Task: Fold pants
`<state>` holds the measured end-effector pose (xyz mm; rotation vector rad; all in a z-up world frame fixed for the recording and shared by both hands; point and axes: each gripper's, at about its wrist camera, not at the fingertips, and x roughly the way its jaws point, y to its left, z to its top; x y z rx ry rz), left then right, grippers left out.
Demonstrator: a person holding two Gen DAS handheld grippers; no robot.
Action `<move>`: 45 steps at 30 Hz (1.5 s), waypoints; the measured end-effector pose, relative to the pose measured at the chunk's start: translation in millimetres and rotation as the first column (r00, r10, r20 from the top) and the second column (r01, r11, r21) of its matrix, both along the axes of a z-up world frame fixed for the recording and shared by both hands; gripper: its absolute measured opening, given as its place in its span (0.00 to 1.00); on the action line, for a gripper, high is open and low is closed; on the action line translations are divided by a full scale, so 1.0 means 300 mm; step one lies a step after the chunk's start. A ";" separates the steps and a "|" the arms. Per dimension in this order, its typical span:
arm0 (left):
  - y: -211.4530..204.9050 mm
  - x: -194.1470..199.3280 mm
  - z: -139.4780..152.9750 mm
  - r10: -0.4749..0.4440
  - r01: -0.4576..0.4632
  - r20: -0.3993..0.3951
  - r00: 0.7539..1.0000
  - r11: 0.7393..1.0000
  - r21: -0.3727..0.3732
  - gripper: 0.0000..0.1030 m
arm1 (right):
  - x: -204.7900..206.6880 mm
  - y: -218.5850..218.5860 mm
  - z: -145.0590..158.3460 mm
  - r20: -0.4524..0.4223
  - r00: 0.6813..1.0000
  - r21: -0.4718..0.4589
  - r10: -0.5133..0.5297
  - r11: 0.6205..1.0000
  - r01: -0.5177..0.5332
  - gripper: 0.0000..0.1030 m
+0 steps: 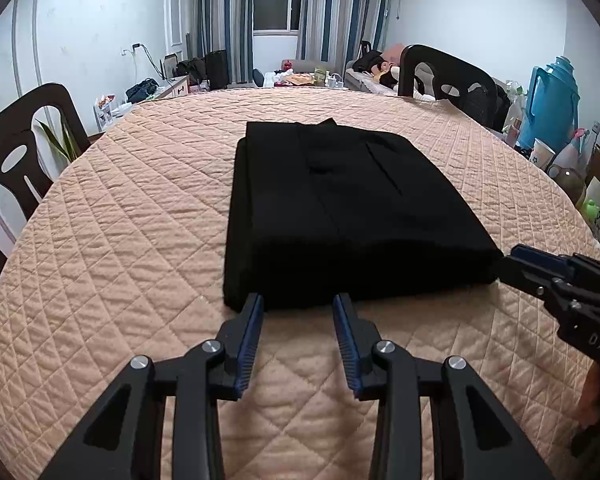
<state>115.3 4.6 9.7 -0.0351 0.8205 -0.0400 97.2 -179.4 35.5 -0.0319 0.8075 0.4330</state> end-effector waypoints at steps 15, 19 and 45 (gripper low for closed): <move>0.037 -0.088 -0.037 0.033 -0.031 -0.038 0.999 0.998 0.050 0.52 | -0.083 -0.095 -0.073 -0.044 0.998 -0.078 -0.034 0.997 0.030 0.35; 0.030 -0.076 -0.046 0.024 -0.021 -0.056 0.998 0.998 0.056 0.60 | -0.067 -0.096 -0.090 -0.072 0.997 -0.076 -0.027 0.997 0.022 0.37; 0.047 -0.069 -0.059 0.041 -0.037 -0.073 0.997 0.998 0.054 0.79 | -0.067 -0.071 -0.091 -0.064 0.998 -0.120 -0.017 0.993 0.009 0.45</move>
